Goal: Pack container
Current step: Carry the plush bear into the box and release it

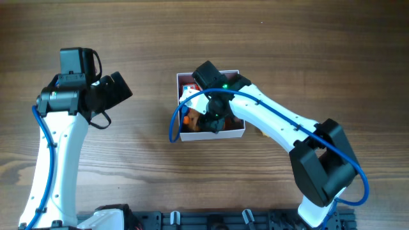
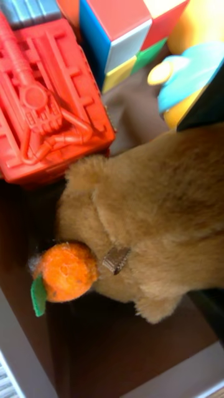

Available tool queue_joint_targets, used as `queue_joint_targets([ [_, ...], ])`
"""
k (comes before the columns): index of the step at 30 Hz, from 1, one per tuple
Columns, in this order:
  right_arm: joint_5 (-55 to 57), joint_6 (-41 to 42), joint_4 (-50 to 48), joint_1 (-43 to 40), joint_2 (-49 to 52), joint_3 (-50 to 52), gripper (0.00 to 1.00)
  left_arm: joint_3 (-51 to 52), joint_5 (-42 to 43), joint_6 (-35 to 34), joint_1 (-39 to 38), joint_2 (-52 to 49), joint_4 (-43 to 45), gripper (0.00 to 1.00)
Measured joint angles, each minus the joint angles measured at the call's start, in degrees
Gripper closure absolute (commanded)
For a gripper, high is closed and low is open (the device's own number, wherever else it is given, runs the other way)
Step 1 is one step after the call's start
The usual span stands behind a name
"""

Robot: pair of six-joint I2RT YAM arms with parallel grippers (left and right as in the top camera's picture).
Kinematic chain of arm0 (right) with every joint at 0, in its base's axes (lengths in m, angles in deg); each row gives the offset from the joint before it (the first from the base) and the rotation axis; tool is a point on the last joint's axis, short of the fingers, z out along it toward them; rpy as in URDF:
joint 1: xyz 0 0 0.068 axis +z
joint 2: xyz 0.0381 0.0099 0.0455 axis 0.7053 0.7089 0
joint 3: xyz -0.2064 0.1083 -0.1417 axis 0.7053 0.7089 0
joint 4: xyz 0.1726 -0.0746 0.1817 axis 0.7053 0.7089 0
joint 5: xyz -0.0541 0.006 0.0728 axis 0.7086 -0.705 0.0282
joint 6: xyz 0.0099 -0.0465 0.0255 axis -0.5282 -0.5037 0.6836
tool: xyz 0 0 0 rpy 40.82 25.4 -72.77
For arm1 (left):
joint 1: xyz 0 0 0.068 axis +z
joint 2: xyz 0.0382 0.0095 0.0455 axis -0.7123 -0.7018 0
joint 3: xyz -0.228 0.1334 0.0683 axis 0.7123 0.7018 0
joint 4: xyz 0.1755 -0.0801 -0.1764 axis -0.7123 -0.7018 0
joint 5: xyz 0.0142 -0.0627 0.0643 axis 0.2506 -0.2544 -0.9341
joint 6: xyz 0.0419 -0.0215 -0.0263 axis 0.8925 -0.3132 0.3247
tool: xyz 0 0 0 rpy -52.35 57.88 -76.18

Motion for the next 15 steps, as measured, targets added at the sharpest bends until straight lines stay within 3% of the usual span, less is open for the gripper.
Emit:
queue_joint_targets([
  [9, -0.2, -0.9, 0.4, 0.0, 0.0, 0.0, 0.25, 0.0, 0.0, 0.0, 0.0, 0.0, 0.0, 0.02],
  [15, -1.9, -7.5, 9.0, 0.0, -6.4, 0.0, 0.18, 0.0, 0.0, 0.0, 0.0, 0.0, 0.0, 0.03],
])
